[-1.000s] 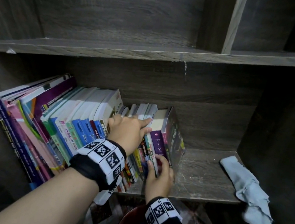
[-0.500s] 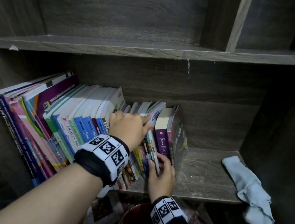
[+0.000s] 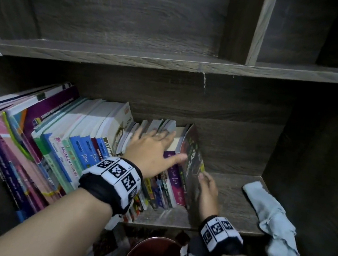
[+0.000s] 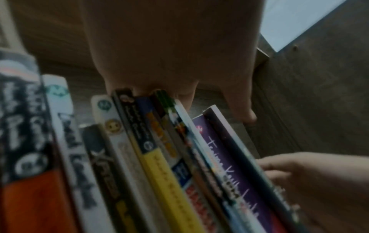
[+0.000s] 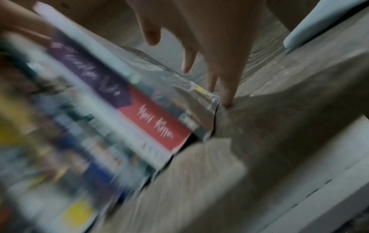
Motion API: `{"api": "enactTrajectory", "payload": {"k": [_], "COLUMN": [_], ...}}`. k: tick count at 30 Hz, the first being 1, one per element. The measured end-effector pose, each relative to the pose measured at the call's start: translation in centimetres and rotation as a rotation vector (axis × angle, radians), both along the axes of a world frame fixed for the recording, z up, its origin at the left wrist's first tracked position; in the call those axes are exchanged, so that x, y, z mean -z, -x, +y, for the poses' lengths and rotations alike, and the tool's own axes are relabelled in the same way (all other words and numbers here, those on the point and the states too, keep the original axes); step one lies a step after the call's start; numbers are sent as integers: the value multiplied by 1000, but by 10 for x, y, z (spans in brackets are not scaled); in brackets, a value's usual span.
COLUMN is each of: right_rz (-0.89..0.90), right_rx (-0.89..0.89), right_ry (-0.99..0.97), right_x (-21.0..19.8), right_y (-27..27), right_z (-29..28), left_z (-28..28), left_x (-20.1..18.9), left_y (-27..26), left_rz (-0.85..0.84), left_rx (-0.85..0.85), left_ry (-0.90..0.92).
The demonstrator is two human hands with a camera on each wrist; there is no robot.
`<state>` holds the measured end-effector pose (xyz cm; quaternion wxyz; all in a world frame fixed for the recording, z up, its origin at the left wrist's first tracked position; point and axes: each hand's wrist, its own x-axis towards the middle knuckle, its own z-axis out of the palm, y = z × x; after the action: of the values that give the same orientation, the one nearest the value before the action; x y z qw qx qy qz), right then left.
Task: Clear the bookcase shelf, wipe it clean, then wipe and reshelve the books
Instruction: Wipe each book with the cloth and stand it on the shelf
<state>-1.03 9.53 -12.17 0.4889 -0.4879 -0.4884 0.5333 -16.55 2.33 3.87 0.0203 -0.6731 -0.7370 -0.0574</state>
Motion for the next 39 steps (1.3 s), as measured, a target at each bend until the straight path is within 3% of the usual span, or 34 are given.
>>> {"api": "enactTrajectory", "payload": {"k": [4,8,13,17,22,25,28,32,36,39], "right_rz": [129,-56,59,76,-129,-200,-216,-192,-208,-373], "right_rx": [-252,-413,-437,-418,-384,-379,-360,-357,-286,-128], "right_ry": [158,157,150,145,45,30,87,99,-113,-390], "right_x": [-9,-17,-5,7,6,8,10,-13,-61,-93], "right_y": [3,7,16,25,29,29,21,6,2,3], "right_z": [40,51,57,56,47,48,48,30,-4,-38], "left_z": [15,17,16,15,14,13,5,-29,-85,-123], "left_x": [3,7,6,9,20,21,16,-3,-21,-32], "left_y": [2,-2,-14,-7,-3,1,4,1,10,44], "left_rz": [290,246,178,145,173,217,157,79,-29,-6], "left_rx": [73,111,113,107,94,107,101,115,59,-135], "left_ry": [63,-4,-18,-63,-102,-80,-52,-241,-553,-544]}}
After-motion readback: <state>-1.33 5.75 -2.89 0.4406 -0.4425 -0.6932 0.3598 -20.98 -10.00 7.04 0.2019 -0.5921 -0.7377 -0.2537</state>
